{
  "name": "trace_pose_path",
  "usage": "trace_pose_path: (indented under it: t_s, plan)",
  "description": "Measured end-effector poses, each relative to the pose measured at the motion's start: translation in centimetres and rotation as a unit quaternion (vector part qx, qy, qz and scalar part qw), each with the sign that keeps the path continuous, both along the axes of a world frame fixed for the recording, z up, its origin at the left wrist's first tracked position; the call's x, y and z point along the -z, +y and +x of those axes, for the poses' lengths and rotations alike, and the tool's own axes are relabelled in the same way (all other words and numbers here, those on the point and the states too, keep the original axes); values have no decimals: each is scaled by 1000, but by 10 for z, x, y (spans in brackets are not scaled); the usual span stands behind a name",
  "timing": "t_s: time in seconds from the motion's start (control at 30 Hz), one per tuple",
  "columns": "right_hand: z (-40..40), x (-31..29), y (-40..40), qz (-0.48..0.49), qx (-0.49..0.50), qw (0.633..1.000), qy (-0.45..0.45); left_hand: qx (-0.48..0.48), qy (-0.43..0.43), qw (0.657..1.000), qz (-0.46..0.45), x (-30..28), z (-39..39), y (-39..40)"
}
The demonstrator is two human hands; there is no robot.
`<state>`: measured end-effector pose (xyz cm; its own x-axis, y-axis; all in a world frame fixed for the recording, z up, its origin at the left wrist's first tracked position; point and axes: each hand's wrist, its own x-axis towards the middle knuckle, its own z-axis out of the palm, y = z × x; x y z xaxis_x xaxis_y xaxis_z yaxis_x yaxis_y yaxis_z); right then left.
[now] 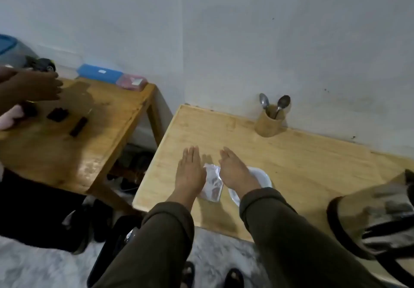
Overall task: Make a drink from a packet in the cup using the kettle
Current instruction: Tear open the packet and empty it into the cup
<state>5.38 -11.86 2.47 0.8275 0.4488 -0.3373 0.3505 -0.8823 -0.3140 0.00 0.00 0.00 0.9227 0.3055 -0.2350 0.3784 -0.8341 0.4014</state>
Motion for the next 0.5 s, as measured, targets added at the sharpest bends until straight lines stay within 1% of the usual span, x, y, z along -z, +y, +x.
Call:
trace_pose_path:
  t_s: [0.1,0.2,0.33,0.5]
  plan:
    - [8,19,8,-28,-4,999,35,-14,7,1000,4,23,-4,4]
    - [13,31,15,-45,2,998,53,3,26,1000,16,40,-8,5]
    - [22,43,19,-68,5,997,28,20,26,999,33,53,-6,8]
    - [23,51,24,-90,6,996,-5,12,24,1000,5,58,-7,9]
